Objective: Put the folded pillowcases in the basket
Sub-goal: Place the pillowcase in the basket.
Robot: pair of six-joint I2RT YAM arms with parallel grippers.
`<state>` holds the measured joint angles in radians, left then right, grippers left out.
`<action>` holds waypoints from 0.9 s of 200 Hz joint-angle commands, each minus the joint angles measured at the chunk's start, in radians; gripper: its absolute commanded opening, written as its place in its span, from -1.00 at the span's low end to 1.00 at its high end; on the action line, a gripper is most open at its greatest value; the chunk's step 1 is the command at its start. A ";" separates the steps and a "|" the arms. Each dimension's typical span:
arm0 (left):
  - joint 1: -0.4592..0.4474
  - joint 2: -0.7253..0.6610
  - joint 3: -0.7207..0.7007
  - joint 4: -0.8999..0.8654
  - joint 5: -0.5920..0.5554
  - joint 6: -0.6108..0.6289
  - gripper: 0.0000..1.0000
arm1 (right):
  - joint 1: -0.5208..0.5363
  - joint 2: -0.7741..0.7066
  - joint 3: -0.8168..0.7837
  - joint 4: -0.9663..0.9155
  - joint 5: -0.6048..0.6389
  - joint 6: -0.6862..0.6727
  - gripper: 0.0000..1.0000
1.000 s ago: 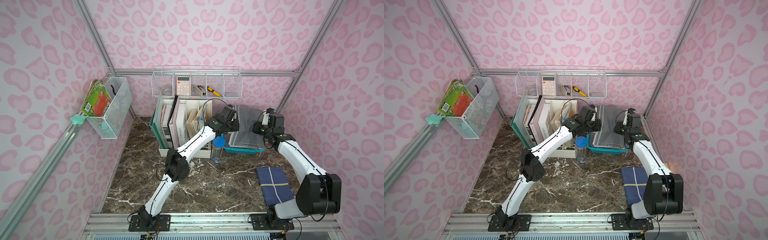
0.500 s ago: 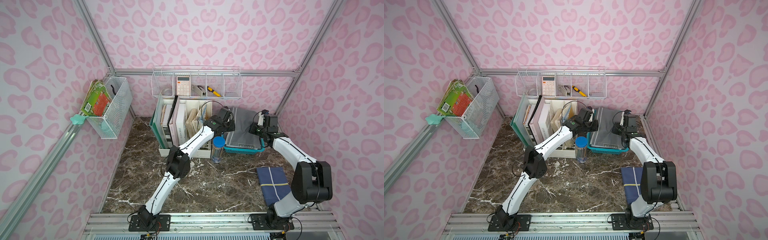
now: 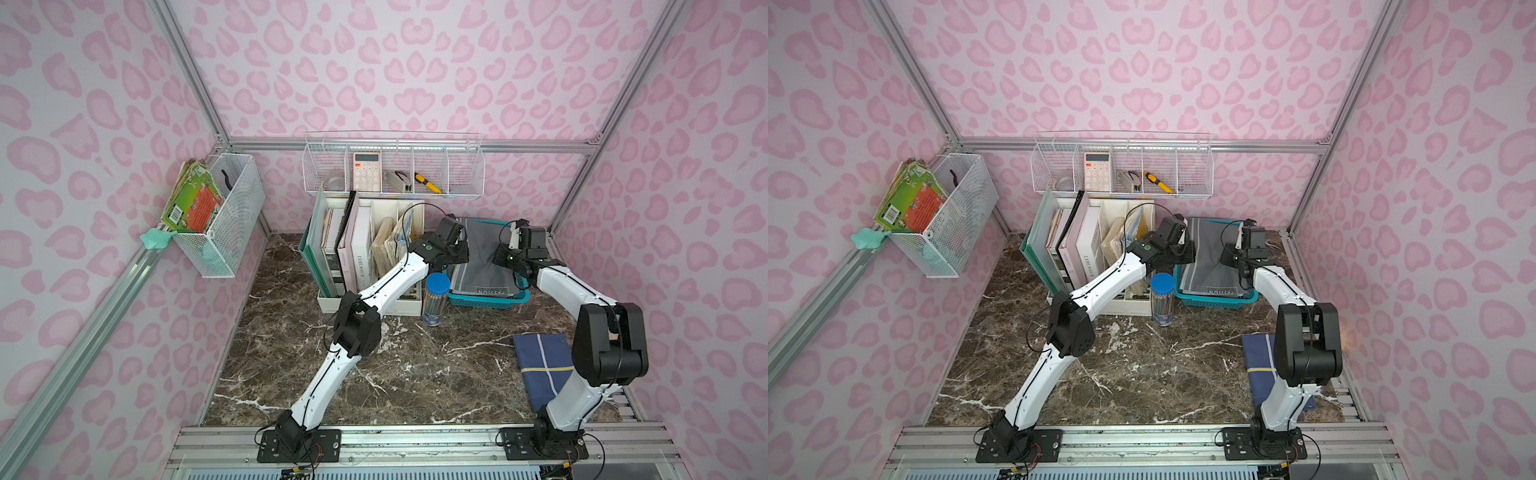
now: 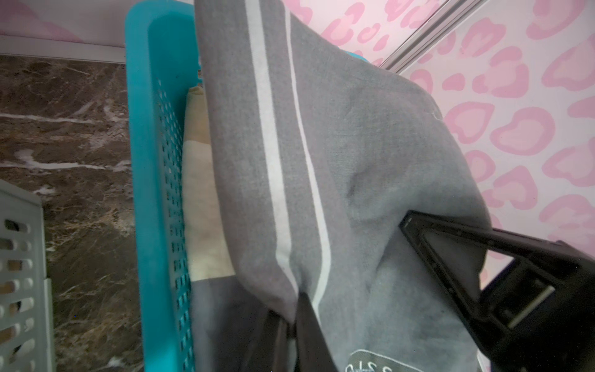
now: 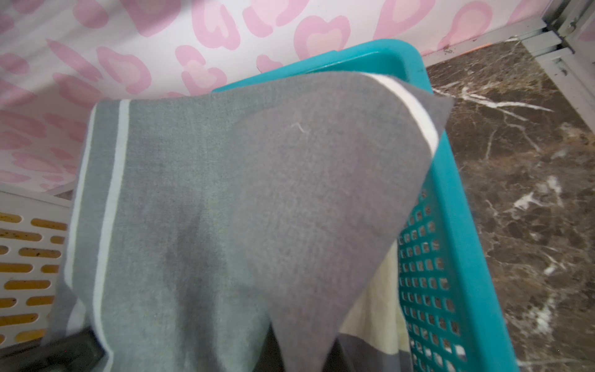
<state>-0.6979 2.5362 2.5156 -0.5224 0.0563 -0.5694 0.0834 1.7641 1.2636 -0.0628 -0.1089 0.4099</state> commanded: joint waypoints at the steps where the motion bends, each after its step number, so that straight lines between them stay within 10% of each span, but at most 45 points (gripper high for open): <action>1: 0.005 0.009 0.008 -0.001 -0.009 0.005 -0.39 | 0.000 0.013 0.028 -0.003 0.005 -0.011 -0.40; 25: 0.005 -0.006 0.008 0.004 0.008 0.003 -0.12 | 0.000 0.005 0.030 -0.009 0.024 -0.016 0.29; 50: 0.003 -0.034 0.007 0.004 0.026 0.005 0.00 | 0.006 -0.024 0.036 -0.022 0.047 -0.023 0.57; 180: -0.067 -0.485 -0.299 0.020 -0.057 0.153 0.36 | 0.164 -0.519 -0.079 -0.001 0.187 -0.052 0.95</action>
<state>-0.7536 2.1452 2.2974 -0.5404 0.0444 -0.4747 0.2218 1.3220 1.2087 -0.0978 0.0441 0.3790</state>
